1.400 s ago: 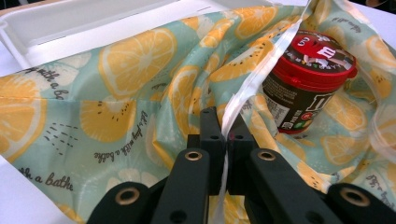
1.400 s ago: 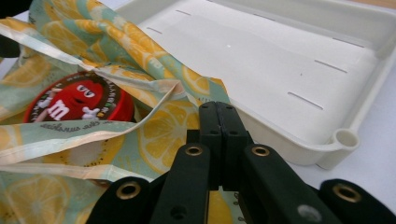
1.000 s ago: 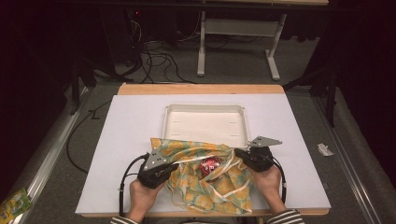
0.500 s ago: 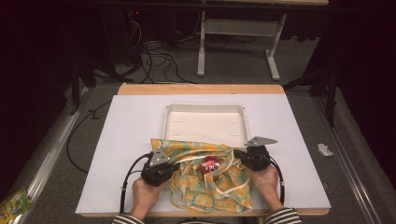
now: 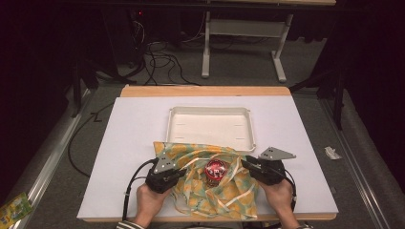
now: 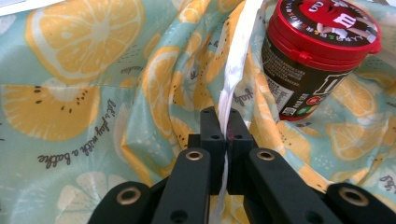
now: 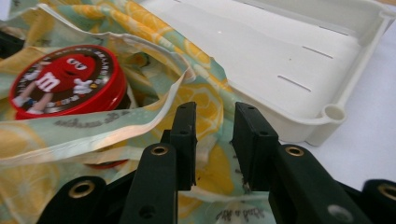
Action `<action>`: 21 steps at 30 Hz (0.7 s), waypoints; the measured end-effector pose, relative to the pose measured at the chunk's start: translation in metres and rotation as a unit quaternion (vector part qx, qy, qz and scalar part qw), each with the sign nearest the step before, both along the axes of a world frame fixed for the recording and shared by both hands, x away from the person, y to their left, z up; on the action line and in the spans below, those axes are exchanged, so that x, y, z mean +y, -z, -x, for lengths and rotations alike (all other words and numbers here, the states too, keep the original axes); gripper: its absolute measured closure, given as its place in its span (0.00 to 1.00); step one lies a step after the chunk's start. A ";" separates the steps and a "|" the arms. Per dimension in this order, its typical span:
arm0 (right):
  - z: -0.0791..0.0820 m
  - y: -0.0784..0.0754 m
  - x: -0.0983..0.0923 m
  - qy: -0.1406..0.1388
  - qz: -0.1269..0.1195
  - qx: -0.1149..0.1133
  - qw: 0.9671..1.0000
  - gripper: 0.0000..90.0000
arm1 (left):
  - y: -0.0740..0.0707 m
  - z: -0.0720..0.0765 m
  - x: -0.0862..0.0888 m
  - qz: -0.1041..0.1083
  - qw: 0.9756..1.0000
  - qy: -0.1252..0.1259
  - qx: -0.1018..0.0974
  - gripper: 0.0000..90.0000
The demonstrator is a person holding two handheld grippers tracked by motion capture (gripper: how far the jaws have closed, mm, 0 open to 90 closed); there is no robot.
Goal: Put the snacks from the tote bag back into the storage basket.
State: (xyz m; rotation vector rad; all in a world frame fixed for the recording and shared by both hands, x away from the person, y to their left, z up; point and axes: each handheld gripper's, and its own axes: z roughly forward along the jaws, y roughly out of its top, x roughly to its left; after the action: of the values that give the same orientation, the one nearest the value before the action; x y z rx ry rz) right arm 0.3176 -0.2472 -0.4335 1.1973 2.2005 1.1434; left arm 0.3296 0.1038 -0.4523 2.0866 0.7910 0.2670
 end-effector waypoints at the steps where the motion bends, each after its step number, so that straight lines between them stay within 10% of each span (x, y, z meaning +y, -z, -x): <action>1: 0.002 -0.001 0.000 0.001 -0.002 -0.003 1.000 0.78 | 0.000 0.000 0.000 0.000 1.000 0.000 0.000 0.99; 21: 0.066 -0.007 0.022 -0.070 -0.012 0.005 0.997 0.71 | -0.002 0.006 0.001 0.009 1.000 0.003 -0.004 0.99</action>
State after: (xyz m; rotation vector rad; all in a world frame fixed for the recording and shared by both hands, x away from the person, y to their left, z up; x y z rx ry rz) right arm 0.2514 -0.2256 -0.4265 1.0756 2.3160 1.2249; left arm 0.3239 0.1047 -0.4502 2.0703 0.7790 0.2645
